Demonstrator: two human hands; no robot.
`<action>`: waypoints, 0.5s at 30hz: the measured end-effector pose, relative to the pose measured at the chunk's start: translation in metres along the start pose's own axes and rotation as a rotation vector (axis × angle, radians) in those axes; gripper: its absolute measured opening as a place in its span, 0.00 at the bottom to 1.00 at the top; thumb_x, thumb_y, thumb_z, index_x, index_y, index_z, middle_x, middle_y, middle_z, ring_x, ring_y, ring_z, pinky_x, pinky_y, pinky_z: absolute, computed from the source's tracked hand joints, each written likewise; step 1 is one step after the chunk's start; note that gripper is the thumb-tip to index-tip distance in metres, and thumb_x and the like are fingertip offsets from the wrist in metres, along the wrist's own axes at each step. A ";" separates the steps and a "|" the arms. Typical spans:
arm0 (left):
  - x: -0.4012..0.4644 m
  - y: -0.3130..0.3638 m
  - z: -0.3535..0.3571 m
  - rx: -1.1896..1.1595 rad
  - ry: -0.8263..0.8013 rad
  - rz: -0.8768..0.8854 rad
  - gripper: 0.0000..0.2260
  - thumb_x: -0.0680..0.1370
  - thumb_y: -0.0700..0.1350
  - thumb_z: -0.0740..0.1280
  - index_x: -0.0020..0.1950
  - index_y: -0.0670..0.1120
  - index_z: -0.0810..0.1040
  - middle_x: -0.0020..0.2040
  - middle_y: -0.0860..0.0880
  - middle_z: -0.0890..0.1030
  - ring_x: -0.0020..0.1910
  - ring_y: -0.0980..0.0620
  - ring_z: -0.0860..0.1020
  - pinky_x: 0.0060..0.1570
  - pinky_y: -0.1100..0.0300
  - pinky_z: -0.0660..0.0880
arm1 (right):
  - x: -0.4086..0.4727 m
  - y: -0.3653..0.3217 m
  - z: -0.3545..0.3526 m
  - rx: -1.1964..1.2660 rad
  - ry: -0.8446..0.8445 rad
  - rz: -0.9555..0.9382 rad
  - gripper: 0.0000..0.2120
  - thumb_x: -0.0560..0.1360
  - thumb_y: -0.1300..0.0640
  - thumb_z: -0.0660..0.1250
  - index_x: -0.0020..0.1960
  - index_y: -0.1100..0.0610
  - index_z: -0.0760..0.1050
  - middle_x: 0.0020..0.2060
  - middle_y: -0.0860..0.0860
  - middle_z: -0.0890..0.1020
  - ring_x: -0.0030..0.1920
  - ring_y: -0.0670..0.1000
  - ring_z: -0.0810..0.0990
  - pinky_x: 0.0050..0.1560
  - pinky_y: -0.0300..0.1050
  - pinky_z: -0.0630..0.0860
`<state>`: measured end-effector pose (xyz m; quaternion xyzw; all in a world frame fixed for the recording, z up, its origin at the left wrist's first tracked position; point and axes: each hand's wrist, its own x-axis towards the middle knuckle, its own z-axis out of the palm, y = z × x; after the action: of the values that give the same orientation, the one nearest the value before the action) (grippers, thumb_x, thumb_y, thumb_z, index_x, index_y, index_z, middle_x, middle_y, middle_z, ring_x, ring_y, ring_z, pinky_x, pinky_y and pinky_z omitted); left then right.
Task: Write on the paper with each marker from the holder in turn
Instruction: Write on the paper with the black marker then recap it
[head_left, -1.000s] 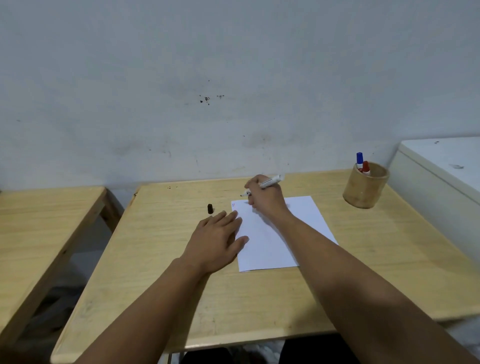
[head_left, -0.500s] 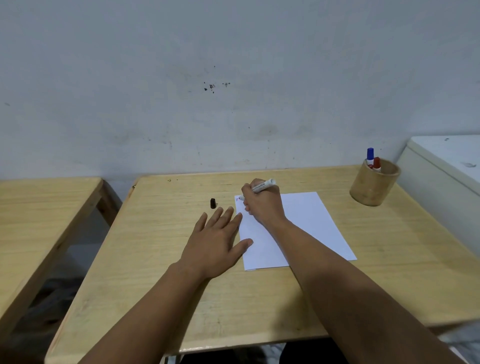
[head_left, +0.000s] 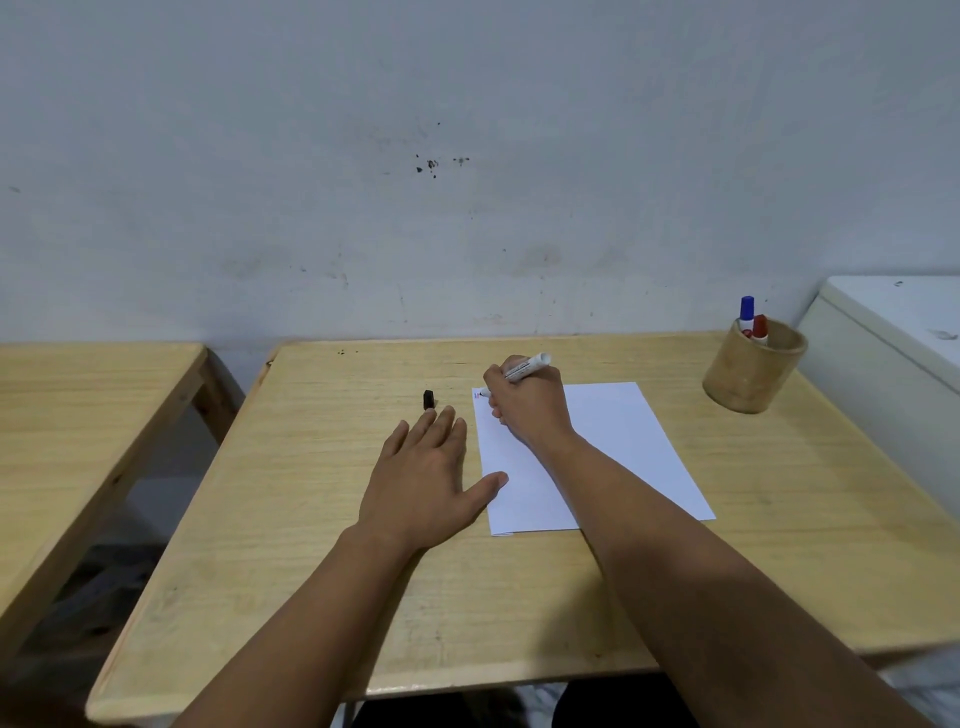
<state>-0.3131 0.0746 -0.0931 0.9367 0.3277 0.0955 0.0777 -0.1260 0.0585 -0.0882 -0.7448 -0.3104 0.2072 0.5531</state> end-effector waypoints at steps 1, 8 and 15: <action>0.000 0.000 0.000 -0.001 0.001 0.000 0.41 0.77 0.73 0.50 0.82 0.48 0.60 0.84 0.49 0.56 0.83 0.51 0.50 0.81 0.48 0.47 | 0.000 0.000 0.000 0.002 -0.003 -0.002 0.13 0.72 0.47 0.67 0.34 0.55 0.75 0.35 0.58 0.87 0.30 0.52 0.85 0.37 0.50 0.82; -0.001 -0.001 0.000 -0.012 0.016 0.003 0.41 0.77 0.73 0.51 0.82 0.48 0.60 0.84 0.50 0.56 0.83 0.52 0.51 0.81 0.49 0.47 | -0.002 -0.003 0.000 0.042 -0.011 0.006 0.13 0.70 0.49 0.67 0.31 0.55 0.71 0.37 0.62 0.85 0.30 0.52 0.80 0.37 0.51 0.80; 0.000 -0.001 0.000 -0.034 0.034 -0.011 0.42 0.75 0.74 0.52 0.81 0.49 0.62 0.83 0.50 0.58 0.83 0.52 0.52 0.80 0.49 0.49 | 0.001 -0.019 -0.012 0.200 0.080 -0.054 0.14 0.78 0.43 0.74 0.40 0.49 0.75 0.33 0.52 0.83 0.30 0.46 0.77 0.31 0.42 0.73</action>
<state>-0.3140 0.0752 -0.0930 0.9318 0.3323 0.1164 0.0884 -0.1223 0.0545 -0.0667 -0.6849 -0.2856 0.1923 0.6422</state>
